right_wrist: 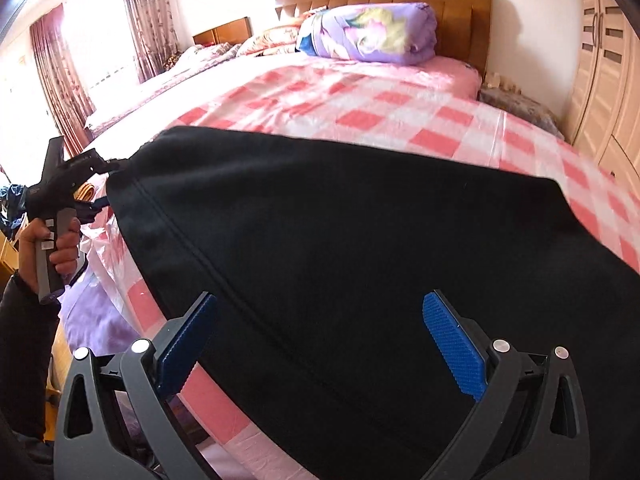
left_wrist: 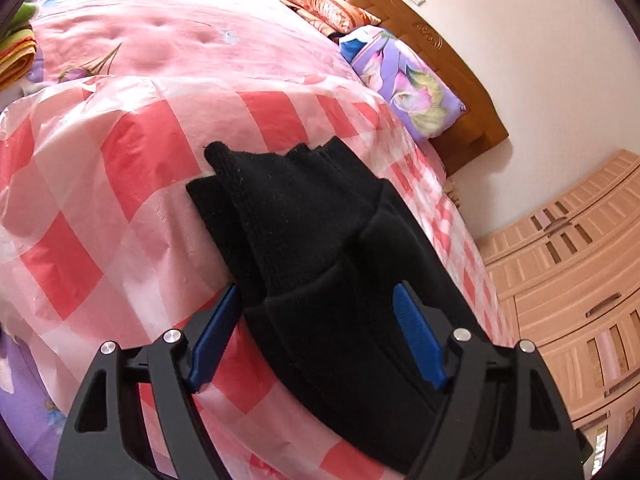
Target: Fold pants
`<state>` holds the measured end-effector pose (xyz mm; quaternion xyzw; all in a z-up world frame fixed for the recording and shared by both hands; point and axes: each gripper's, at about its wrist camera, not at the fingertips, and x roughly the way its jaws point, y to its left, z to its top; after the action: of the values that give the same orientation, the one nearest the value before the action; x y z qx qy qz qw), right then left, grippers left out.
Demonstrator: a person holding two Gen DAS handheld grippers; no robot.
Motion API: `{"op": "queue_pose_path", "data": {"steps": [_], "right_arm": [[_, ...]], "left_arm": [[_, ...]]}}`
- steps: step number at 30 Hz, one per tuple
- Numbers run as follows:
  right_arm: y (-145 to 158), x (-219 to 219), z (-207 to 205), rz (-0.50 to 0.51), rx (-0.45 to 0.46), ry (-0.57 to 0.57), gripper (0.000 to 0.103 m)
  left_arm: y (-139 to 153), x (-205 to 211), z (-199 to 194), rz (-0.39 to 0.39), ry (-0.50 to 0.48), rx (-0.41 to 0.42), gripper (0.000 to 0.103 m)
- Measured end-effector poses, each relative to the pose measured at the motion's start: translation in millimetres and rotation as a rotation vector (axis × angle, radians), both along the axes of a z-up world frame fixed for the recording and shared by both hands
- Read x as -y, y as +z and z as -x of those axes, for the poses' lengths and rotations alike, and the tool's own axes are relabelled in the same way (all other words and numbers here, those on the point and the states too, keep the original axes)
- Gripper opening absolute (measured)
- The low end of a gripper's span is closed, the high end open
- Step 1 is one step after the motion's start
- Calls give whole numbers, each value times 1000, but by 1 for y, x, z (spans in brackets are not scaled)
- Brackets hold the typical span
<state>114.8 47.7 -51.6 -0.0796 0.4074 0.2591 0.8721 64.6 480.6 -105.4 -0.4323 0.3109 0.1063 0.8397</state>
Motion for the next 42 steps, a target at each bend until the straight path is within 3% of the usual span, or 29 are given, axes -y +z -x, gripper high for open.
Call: {"op": "queue_pose_path", "data": {"steps": [3, 7, 10, 12, 13, 15, 17, 21, 22, 25, 28, 31, 33, 36, 38, 42], "right_arm": [[1, -6, -2, -26, -8, 17, 99], [8, -26, -9, -57, -7, 65, 99], [7, -42, -15, -42, -10, 81, 99], [-7, -51, -18, 29, -23, 72, 99], [-15, -52, -19, 62, -39, 66, 99], [-31, -51, -20, 96, -74, 67, 99], [-31, -49, -12, 99, -28, 85, 99], [-26, -55, -6, 141, -16, 78, 99], [-22, -59, -4, 146, 5, 79, 99], [-12, -82, -6, 151, 27, 114, 99], [-21, -111, -18, 214, 10, 153, 99], [-35, -107, -17, 196, -92, 203, 99], [-36, -101, -6, 221, -71, 260, 99], [-36, -89, 3, 241, -93, 277, 99], [-31, -91, 7, 263, -92, 293, 99], [-11, -110, -18, 118, -112, 252, 99]], "left_arm": [[-2, -1, 2, 15, 12, 11, 78], [1, 6, 0, -33, 0, -12, 77], [0, 6, 0, -35, 8, -14, 78], [6, 12, 1, -63, 32, -38, 77], [13, 18, 7, -117, 73, -66, 77], [34, 39, 20, -237, 103, -42, 78], [56, 70, 24, -380, 69, -24, 80], [75, 137, -3, -589, -147, -36, 84], [76, 148, -12, -609, -190, -33, 84], [72, 171, -52, -648, -282, -81, 89], [63, 168, -92, -637, -289, -151, 89], [53, 155, -120, -635, -298, -217, 89], [46, 145, -134, -660, -307, -267, 89], [38, 130, -138, -676, -287, -309, 89], [42, 127, -133, -655, -291, -285, 89], [43, 137, -129, -669, -292, -271, 90]]}}
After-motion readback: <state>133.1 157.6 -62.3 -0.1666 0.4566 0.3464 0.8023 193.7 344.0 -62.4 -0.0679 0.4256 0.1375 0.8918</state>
